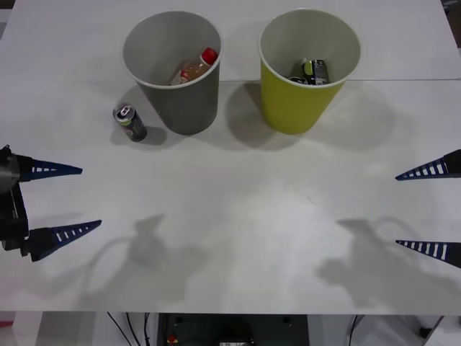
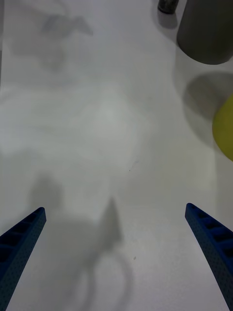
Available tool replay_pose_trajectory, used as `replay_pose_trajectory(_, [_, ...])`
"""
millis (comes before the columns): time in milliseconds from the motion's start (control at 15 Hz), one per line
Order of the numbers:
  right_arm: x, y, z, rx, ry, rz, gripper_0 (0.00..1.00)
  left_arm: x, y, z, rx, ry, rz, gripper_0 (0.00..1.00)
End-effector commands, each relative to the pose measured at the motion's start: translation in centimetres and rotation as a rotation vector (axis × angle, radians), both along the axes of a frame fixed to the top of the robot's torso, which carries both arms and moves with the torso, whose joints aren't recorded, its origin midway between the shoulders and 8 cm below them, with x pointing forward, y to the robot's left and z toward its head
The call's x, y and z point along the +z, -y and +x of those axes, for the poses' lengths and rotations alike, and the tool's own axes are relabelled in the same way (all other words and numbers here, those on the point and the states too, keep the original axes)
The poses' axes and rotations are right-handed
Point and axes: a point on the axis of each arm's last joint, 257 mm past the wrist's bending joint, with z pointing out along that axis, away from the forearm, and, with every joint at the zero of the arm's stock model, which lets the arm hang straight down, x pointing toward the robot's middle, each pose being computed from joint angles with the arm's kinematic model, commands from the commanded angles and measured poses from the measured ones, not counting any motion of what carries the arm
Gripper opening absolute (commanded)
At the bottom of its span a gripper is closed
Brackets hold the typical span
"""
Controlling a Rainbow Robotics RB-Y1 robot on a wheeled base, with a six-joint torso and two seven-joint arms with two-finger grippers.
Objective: Put the can into the green bin and the plastic bottle into the gray bin
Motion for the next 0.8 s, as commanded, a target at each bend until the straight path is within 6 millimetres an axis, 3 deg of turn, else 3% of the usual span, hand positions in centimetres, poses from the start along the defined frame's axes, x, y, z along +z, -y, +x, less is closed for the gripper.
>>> replay_pose_trajectory(67, [0.0,0.0,0.0,0.0,0.0,0.0,1.0,-0.3,0.2,1.5,0.146,-0.05,-0.152,1.0])
replay_pose_trajectory(467, [0.0,0.0,0.0,0.0,0.0,0.0,1.0,-0.6,-1.4,5.1,0.313,-0.079,-0.326,1.0])
replay_pose_trajectory(800, [0.0,0.0,0.0,0.0,0.0,0.0,1.0,-3.1,-2.3,7.9,0.262,0.012,-0.283,1.0])
